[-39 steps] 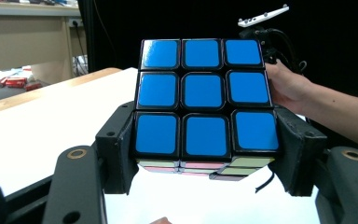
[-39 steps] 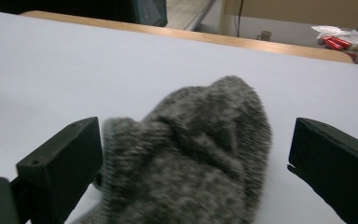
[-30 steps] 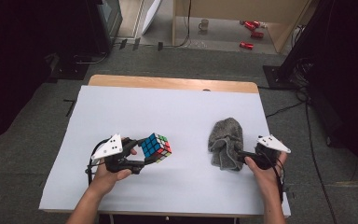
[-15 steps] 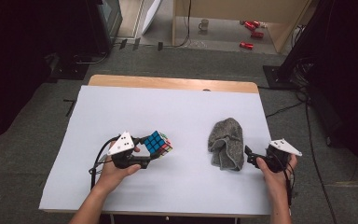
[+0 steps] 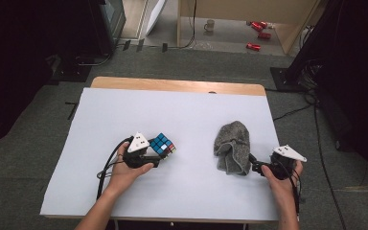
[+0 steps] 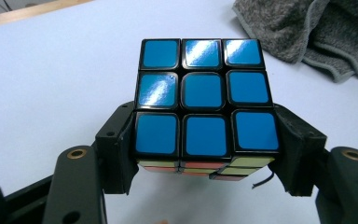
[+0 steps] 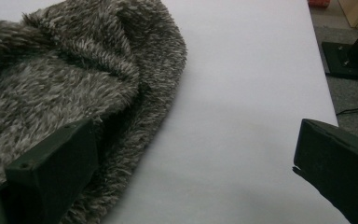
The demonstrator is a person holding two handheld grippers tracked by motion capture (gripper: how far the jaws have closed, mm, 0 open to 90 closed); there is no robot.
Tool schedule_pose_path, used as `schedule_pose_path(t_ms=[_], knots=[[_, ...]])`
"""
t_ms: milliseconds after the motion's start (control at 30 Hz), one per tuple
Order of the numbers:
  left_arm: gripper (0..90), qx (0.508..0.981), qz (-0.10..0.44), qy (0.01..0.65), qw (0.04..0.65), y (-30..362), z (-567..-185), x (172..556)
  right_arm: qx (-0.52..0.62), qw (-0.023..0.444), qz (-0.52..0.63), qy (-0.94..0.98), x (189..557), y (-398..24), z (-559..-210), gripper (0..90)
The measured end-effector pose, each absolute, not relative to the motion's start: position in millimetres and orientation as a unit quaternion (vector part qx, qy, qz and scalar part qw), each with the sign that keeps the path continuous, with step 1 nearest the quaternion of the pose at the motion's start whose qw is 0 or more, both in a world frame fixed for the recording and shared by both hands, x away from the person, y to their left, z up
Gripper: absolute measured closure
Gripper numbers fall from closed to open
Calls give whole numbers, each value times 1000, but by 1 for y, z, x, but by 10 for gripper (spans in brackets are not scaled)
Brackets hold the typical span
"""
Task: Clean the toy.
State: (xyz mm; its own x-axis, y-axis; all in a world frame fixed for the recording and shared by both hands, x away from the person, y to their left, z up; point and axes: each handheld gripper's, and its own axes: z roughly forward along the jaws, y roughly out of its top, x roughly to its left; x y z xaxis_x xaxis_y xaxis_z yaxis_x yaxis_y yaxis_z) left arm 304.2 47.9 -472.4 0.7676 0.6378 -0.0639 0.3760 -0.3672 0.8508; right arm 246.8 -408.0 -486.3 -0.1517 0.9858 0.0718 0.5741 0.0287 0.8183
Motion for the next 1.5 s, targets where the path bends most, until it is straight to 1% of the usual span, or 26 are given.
schedule_pose_path(t_ms=[333,500,667,800,1033,1233,1333,1433,1500], knots=[[345,833,146,319,427,40,-481,306,590,272,376,661,247,-409,-488,0],[343,833,149,320,425,38,-482,305,594,266,387,653,248,-410,-487,0],[322,838,132,322,420,39,-486,307,593,264,389,653,248,-410,-485,0],[329,853,142,312,393,37,-494,307,589,263,386,660,246,-410,-484,0],[310,843,133,316,414,43,-493,307,584,259,376,671,244,-410,-489,0],[270,827,122,311,451,51,-481,304,581,258,382,671,242,-409,-491,0],[271,818,116,316,467,54,-478,304,580,259,384,670,240,-409,-490,0],[291,791,103,336,501,59,-472,306,580,260,386,669,239,-410,-489,0],[301,782,101,353,504,60,-471,309,580,260,385,669,239,-410,-490,0]])
